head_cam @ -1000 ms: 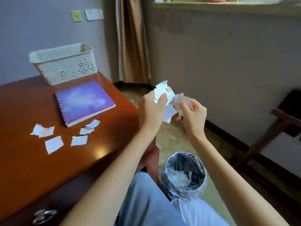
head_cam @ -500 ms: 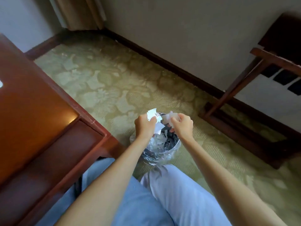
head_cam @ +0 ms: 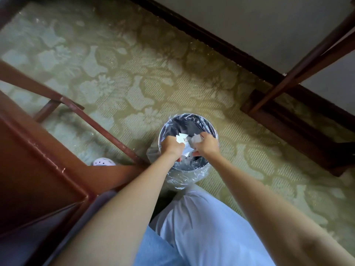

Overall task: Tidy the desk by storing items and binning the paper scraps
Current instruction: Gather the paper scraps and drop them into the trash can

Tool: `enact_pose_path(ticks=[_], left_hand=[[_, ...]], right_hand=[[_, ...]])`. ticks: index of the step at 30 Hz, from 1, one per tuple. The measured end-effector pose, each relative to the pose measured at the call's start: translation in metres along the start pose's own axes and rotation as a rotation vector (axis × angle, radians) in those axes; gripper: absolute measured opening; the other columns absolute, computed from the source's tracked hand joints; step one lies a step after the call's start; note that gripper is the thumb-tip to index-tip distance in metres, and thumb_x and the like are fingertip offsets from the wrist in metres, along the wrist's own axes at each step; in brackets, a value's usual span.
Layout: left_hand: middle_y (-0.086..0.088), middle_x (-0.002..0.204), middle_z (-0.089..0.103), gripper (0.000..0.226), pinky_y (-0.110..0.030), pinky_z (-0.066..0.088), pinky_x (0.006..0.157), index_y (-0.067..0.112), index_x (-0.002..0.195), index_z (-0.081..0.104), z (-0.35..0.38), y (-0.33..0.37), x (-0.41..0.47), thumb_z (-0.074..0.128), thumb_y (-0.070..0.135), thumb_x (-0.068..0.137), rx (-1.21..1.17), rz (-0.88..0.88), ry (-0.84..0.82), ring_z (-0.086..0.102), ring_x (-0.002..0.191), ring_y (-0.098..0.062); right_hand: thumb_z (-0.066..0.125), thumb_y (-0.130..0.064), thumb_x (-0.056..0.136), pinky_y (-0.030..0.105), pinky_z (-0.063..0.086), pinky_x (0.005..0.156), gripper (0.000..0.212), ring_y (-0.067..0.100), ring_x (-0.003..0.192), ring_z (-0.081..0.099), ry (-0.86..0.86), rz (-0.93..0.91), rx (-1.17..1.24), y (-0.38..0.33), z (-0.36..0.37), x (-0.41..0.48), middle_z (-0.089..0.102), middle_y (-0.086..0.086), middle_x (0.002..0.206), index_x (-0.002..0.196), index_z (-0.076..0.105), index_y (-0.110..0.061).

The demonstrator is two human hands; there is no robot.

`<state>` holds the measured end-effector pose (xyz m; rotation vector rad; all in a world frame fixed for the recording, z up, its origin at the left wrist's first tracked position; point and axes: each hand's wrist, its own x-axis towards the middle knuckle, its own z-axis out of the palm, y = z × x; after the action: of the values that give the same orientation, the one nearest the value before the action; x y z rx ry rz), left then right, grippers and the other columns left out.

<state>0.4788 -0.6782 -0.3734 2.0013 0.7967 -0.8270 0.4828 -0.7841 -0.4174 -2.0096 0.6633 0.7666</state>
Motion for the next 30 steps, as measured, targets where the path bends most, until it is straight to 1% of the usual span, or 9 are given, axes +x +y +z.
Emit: enact_pose_path(ticks=[4,6,7,10,13,17,23,26,30], left_hand=[[-0.025,0.116,0.062,0.027,-0.014,0.036,0.027,-0.006,0.115,0.056,0.006,-0.006,0.014,0.046,0.0,0.091,-0.008,-0.023,-0.022,0.053,0.047,-0.023],[-0.025,0.116,0.062,0.024,-0.029,0.057,0.056,-0.005,0.11,0.058,0.008,-0.008,0.018,0.044,-0.002,0.091,-0.025,-0.045,-0.015,0.067,0.077,-0.038],[-0.025,0.116,0.062,0.023,-0.037,0.057,0.071,-0.004,0.105,0.059,0.009,-0.009,0.02,0.041,-0.005,0.091,-0.044,-0.064,-0.013,0.067,0.094,-0.041],[-0.019,0.103,0.061,0.027,-0.042,0.054,0.084,-0.003,0.094,0.061,0.008,-0.011,0.022,0.036,-0.013,0.091,-0.123,-0.1,-0.019,0.062,0.107,-0.041],[-0.013,0.108,0.055,0.028,-0.042,0.05,0.096,0.0,0.094,0.062,0.007,-0.015,0.025,0.039,-0.014,0.089,-0.138,-0.098,-0.012,0.058,0.114,-0.038],[-0.015,0.136,0.05,0.044,-0.039,0.05,0.097,0.01,0.128,0.053,0.003,-0.015,0.017,0.038,-0.009,0.091,-0.15,-0.087,-0.022,0.057,0.114,-0.032],[-0.017,0.122,0.055,0.039,-0.037,0.048,0.088,0.007,0.12,0.057,-0.019,0.004,-0.019,0.035,-0.007,0.09,-0.068,0.07,0.022,0.056,0.109,-0.035],[-0.015,0.104,0.057,0.026,-0.03,0.044,0.081,0.013,0.096,0.06,-0.039,0.023,-0.047,0.038,-0.001,0.09,-0.035,0.184,0.084,0.054,0.097,-0.031],[-0.011,0.121,0.062,0.035,-0.034,0.048,0.093,0.008,0.12,0.058,-0.07,0.055,-0.1,0.039,0.004,0.09,-0.057,0.36,0.197,0.056,0.111,-0.029]], right_hand=[[0.041,0.002,0.092,0.023,0.043,0.039,0.042,0.035,0.079,0.072,-0.013,0.078,-0.005,0.004,0.001,0.005,0.048,0.02,0.136,0.133,0.044,-0.005],[0.039,0.005,0.093,0.024,0.043,0.041,0.04,0.037,0.085,0.071,-0.017,0.098,-0.007,0.005,0.001,0.006,0.043,0.022,0.14,0.133,0.042,0.002],[0.039,0.006,0.093,0.023,0.044,0.041,0.037,0.038,0.088,0.07,-0.019,0.102,-0.006,0.005,0.001,0.007,0.043,0.022,0.14,0.129,0.045,0.004],[0.042,0.007,0.092,0.022,0.051,0.047,0.021,0.037,0.093,0.069,-0.007,0.085,-0.054,0.006,0.001,0.011,0.054,0.024,0.129,0.107,0.056,0.004],[0.042,0.008,0.089,0.039,0.055,0.07,0.024,0.038,0.093,0.069,-0.002,0.071,-0.069,0.008,0.001,0.015,0.065,0.028,0.108,0.103,0.06,0.015],[0.034,0.002,0.087,0.033,0.045,0.058,0.025,0.033,0.086,0.066,0.032,0.021,-0.138,0.007,0.003,0.014,0.068,0.025,0.093,0.081,0.057,-0.001],[0.037,0.002,0.082,0.03,0.032,0.052,0.023,0.027,0.062,0.043,0.061,-0.111,-0.259,-0.016,-0.005,-0.013,0.042,0.009,0.057,0.062,0.044,-0.006],[0.038,-0.001,0.086,0.035,0.044,0.073,0.025,0.036,0.089,0.057,0.121,-0.207,-0.295,-0.04,-0.02,-0.038,0.056,0.017,0.084,0.093,0.061,0.002],[0.039,-0.006,0.088,0.035,0.044,0.083,0.03,0.036,0.105,0.057,0.255,-0.403,-0.292,-0.083,-0.049,-0.085,0.063,0.019,0.112,0.107,0.061,-0.001]])
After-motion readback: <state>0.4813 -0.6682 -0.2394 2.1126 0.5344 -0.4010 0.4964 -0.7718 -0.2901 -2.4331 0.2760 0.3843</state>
